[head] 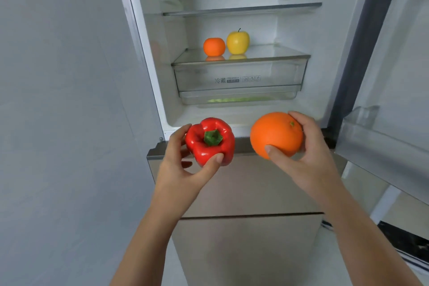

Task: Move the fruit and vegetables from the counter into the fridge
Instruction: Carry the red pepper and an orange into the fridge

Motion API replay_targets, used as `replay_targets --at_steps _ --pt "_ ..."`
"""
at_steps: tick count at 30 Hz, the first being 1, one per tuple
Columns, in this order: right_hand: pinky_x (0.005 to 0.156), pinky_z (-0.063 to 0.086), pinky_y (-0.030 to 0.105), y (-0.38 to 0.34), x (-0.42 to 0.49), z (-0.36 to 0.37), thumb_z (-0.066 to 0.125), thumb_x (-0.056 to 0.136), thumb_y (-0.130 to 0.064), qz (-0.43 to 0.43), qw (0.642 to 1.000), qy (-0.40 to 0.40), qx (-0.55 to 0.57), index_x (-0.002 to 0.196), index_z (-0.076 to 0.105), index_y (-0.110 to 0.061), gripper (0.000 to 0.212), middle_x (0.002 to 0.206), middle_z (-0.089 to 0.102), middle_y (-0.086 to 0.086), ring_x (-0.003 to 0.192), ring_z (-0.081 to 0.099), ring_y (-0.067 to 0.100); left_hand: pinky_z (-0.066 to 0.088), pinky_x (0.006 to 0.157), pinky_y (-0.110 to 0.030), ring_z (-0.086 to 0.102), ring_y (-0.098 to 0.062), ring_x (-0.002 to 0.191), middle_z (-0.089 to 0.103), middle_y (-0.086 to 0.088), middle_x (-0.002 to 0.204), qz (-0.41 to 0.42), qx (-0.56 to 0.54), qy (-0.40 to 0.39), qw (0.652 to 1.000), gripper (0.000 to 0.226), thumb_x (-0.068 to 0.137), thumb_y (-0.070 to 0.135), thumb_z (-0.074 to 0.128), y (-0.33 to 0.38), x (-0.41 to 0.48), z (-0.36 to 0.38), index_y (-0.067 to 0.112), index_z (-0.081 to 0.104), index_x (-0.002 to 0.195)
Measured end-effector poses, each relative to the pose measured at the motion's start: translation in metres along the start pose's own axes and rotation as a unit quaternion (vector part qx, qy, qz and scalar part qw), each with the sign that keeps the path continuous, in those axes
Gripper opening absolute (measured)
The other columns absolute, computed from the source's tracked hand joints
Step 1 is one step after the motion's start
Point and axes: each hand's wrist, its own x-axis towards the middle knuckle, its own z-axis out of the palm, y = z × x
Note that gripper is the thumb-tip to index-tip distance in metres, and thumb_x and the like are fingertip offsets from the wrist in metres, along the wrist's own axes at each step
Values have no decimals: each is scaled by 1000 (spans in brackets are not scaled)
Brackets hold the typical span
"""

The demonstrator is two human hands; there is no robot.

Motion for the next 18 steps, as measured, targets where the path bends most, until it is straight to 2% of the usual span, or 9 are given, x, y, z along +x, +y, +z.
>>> replay_targets --at_steps 4,9,12,14,18 --pt "79 38 20 9 54 20 75 72 -23 -7 1000 17 4 131 31 -32 74 125 32 -12 107 40 10 52 83 -38 58 -8 101 55 21 112 29 -4 -2 1000 72 57 57 67 -8 60 10 35 45 121" --pt "68 34 11 16 125 36 75 71 -22 -6 999 49 -7 127 31 -32 72 120 34 -11 103 43 13 52 83 -42 59 -13 102 57 15 114 70 -22 10 997 77 59 56 68 -12 141 15 29 45 127" --pt "68 34 10 18 166 44 75 72 -21 -33 998 53 0 120 32 -37 66 119 35 -12 104 43 12 52 85 -40 59 -11 102 58 18 113 99 -35 24 994 73 57 57 67 -12 183 16 34 47 124" --pt "70 36 13 20 187 50 75 72 -22 -44 997 59 5 120 33 -37 66 120 35 -13 105 43 12 52 85 -38 59 -8 102 57 20 112 114 -44 29 992 67 57 57 67 -11 206 17 41 45 118" --pt "74 39 22 29 224 62 75 71 -24 -45 996 74 -2 123 35 -37 68 121 36 -12 106 45 14 52 82 -36 60 -8 99 58 18 112 149 -55 19 987 66 57 55 69 -6 245 18 41 44 116"
